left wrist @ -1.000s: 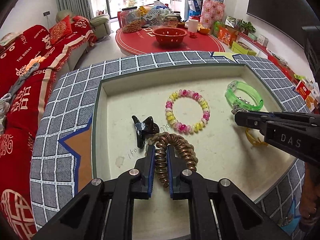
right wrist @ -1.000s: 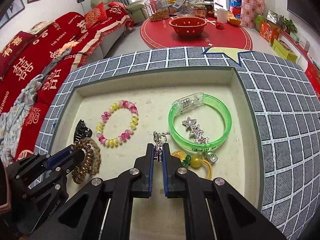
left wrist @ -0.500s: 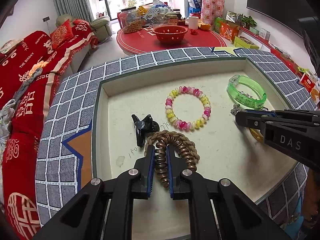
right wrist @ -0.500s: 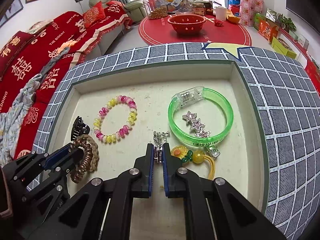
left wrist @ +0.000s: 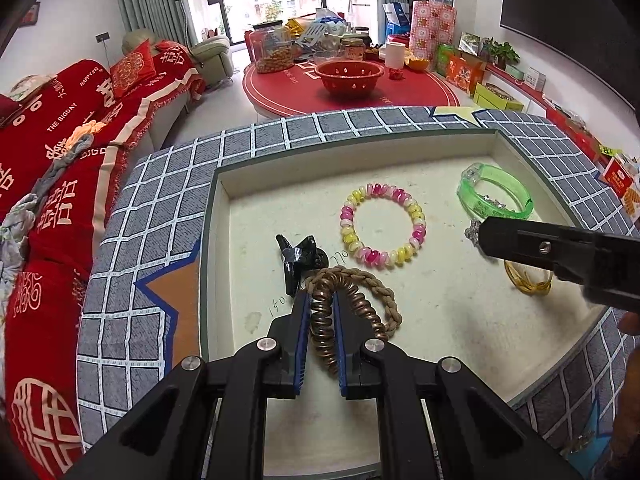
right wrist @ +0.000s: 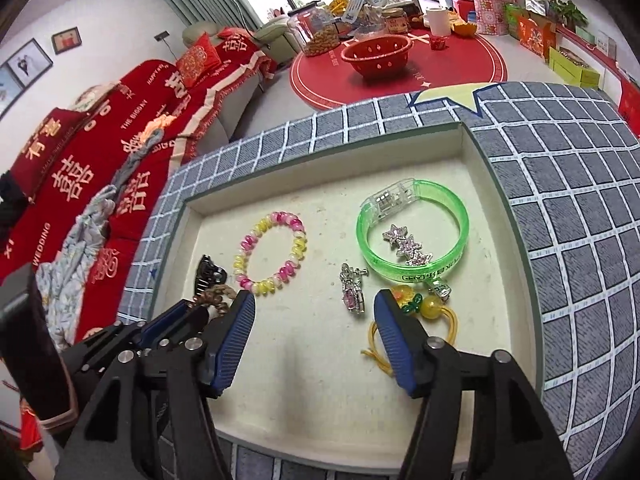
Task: Organize jewelry
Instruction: 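Open the right tool to drop the charm while the left lowers and releases the hair tie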
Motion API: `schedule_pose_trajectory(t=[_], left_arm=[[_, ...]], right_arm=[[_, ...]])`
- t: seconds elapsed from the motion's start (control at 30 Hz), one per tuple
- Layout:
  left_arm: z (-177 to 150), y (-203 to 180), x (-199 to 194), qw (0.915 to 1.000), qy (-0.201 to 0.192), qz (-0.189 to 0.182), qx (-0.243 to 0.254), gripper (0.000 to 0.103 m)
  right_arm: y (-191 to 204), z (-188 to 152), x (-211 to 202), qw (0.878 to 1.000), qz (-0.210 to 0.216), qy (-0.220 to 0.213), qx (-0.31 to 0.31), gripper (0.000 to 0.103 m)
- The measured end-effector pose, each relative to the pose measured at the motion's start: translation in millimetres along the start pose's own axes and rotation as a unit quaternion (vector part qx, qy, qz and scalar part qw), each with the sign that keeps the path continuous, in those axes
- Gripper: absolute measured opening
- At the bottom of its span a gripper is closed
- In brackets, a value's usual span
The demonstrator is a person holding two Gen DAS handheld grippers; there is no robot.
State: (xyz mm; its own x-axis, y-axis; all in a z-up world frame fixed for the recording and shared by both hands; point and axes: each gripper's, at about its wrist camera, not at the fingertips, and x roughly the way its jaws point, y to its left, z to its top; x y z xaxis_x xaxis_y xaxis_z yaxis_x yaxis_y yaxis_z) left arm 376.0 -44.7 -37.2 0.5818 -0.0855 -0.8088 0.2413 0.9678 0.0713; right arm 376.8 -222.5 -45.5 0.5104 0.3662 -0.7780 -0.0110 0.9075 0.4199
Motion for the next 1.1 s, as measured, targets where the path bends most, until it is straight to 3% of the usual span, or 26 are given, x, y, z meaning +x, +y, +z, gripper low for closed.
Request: schedule_pose_trajectory(t=[0.3,0.63,0.67,0.7,0.73,0.8,1.0,1.03,1.07,1.1], left_arm=[[2.8,-1.1,-10.5,0.9998,-0.017,0.013,0.000,0.025],[4.3,-0.3,-11.3,0.9995,-0.020,0.022,-0.004,0.025],[4.7,0.0,-12.0,0.9995,-0.020,0.024,-0.005,0.037],[5.5,0.8,-13.1,0.9994,-0.020,0.026,-0.008,0.058],[5.8,1.7,-16.1,0.9991,-0.026,0.031,-0.014,0.103],[4.6,3.6,-27.8,0.9972,-0.061,0.036,-0.023,0.103],[6.1,2.3,-37.7,0.9971,-0.061,0.042,-0.016,0.103],[5.4,3.1,-39.1,0.9970,-0.061,0.044,-0.017,0.103],[5.0,3.6,-39.9,0.9969,-0.060,0.046,-0.018,0.103],[3.7,4.7,-41.4,0.9968,-0.061,0.049,-0.017,0.103]], right_arm=[[-7.7,-3.6,-30.7,0.999,-0.009,-0.030,0.024,0.067],[-16.1,-10.9,-45.6,0.999,-0.025,-0.033,0.026,0.067],[-15.9,-11.4,-46.3,0.999,-0.028,-0.034,0.024,0.067],[-15.6,-12.0,-47.5,0.999,-0.031,-0.036,0.022,0.067],[-15.9,-12.2,-49.0,0.999,-0.033,-0.038,0.020,0.067],[-15.0,-12.6,-52.3,0.998,-0.035,-0.041,0.016,0.067],[-15.0,-14.4,-59.4,0.998,-0.049,-0.044,0.012,0.068],[-14.6,-15.3,-60.5,0.998,-0.052,-0.045,0.011,0.070],[-13.8,-16.3,-61.5,0.997,-0.055,-0.046,0.009,0.081],[-12.6,-17.7,-63.4,0.997,-0.061,-0.050,0.005,0.084]])
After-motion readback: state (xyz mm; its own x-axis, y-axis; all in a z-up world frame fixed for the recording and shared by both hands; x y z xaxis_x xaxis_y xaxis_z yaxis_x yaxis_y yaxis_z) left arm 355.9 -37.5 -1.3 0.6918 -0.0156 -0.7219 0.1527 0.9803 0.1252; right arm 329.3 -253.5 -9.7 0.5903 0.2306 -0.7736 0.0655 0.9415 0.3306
